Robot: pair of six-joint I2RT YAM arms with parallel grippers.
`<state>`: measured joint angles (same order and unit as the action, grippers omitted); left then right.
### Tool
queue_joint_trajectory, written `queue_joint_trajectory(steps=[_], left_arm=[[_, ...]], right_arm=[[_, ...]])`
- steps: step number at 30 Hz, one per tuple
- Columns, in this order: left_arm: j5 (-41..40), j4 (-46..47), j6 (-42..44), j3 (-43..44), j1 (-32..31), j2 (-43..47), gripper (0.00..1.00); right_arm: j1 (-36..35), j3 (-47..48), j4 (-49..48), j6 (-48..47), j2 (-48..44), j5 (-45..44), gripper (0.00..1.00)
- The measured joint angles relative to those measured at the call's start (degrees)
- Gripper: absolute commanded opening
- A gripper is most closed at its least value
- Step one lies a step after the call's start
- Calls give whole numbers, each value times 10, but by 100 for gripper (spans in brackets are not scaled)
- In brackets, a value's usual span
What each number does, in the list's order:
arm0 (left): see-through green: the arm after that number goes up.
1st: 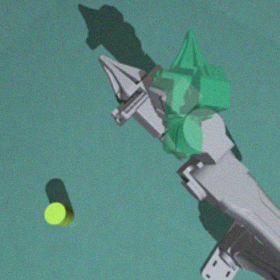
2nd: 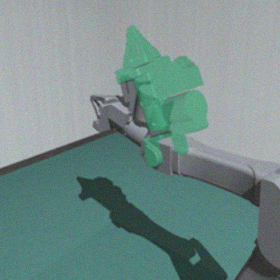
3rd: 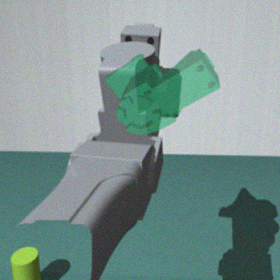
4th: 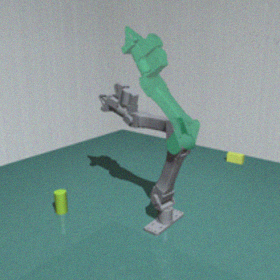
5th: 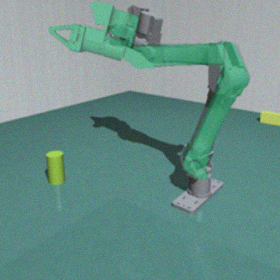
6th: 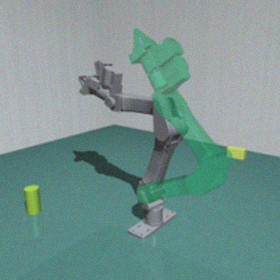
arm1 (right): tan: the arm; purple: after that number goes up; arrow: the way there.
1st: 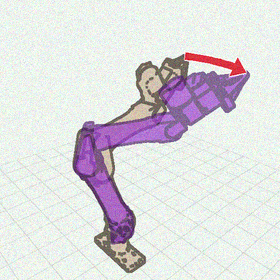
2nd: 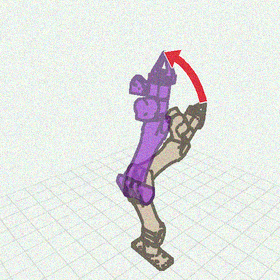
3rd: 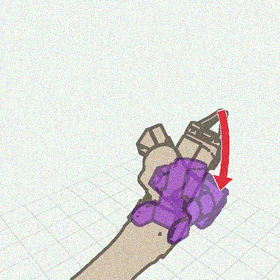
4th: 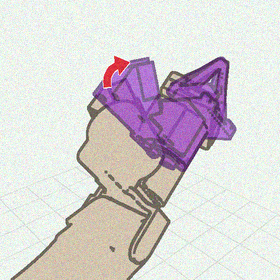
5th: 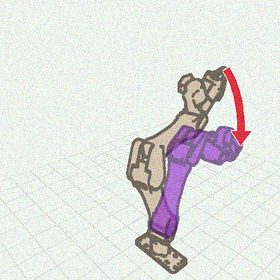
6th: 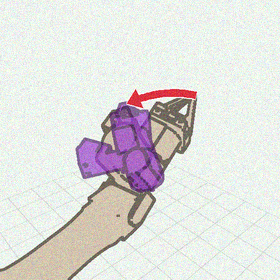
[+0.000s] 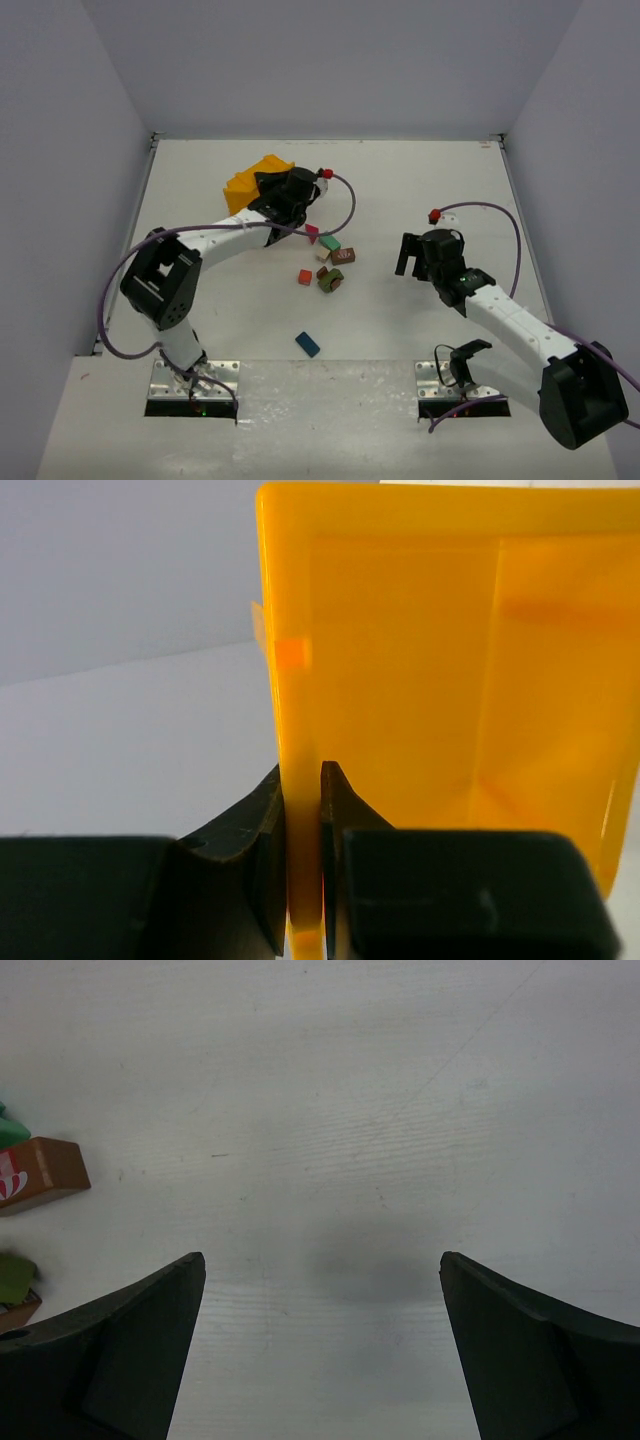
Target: Build the wood block tower
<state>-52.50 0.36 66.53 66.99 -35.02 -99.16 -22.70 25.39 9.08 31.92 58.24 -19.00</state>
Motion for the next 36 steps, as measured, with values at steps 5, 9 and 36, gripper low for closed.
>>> queue_joint_trajectory(steps=[5, 9, 36], left_arm=[[179, -70, -120, 41, 115, 71, 0], [356, -98, -214, 74, 237, 99, 0], [633, -428, -488, 484, 442, -266, 0]], right_arm=[[0, 4, 0, 0, 7, 2, 99], [0, 5, 0, 0, 7, 2, 99], [0, 5, -4, 0, 7, 11, 99]])
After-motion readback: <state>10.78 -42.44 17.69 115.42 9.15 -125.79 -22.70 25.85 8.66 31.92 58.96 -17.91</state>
